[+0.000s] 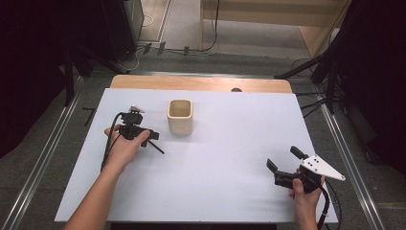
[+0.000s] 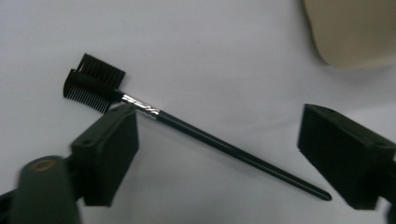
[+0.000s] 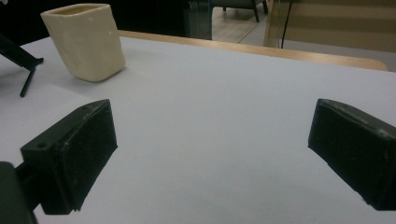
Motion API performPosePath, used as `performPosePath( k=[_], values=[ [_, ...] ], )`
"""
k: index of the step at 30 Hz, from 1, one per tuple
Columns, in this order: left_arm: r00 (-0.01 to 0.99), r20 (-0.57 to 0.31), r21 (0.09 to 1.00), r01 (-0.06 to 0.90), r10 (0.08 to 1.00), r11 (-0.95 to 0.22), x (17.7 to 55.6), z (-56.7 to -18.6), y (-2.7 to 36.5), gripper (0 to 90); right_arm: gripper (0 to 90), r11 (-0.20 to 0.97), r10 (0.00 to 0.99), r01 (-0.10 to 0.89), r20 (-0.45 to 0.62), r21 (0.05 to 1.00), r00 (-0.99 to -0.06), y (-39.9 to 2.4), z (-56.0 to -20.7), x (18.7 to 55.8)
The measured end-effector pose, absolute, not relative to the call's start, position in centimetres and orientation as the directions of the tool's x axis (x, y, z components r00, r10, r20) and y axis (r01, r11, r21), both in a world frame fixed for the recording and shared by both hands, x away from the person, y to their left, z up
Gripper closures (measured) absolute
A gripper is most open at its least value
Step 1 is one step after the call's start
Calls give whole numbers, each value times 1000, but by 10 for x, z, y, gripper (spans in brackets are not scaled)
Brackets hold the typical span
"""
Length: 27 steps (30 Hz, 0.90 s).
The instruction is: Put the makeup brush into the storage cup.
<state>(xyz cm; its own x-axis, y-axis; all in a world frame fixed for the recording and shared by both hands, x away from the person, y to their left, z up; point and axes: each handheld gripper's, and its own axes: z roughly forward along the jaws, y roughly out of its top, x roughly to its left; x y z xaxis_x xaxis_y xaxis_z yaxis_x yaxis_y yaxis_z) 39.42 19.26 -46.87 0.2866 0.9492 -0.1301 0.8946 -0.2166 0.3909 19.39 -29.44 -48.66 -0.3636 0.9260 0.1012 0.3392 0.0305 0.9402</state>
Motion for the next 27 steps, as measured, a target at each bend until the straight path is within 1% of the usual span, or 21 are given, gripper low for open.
performPosePath(
  k=[5,11,14,17,20,21,22,23,24,25,27],
  values=[
    [264,-120,374,905,957,-203,396,-472,191,146,19,27,927,342,104,939,-359,-295,-487,194],
    [253,-64,336,916,965,-218,397,-474,184,158,26,28,929,344,103,939,-355,-295,-487,194],
    [244,-22,330,917,970,-223,397,-475,181,211,30,28,930,349,104,937,-352,-294,-487,194],
    [276,47,310,910,960,-276,396,-475,176,273,35,28,931,354,104,935,-349,-293,-488,195],
    [288,52,299,909,956,-290,397,-473,177,299,37,29,932,354,103,935,-348,-293,-488,195],
    [288,52,298,910,956,-290,397,-472,177,396,40,28,933,355,103,934,-344,-294,-488,195],
    [294,54,295,908,954,-297,398,-471,178,396,40,28,933,355,103,934,-344,-294,-488,195],
    [300,53,292,907,952,-302,398,-469,178,488,41,28,934,355,102,935,-342,-294,-488,195],
    [310,59,292,904,949,-313,398,-467,178,657,46,27,936,358,103,933,-338,-294,-489,195],
    [316,55,291,902,947,-318,399,-465,179,657,46,27,936,358,103,933,-338,-294,-489,195],
    [342,20,280,900,940,-333,401,-462,182,776,49,25,936,362,105,932,-335,-294,-489,196]
  ],
)
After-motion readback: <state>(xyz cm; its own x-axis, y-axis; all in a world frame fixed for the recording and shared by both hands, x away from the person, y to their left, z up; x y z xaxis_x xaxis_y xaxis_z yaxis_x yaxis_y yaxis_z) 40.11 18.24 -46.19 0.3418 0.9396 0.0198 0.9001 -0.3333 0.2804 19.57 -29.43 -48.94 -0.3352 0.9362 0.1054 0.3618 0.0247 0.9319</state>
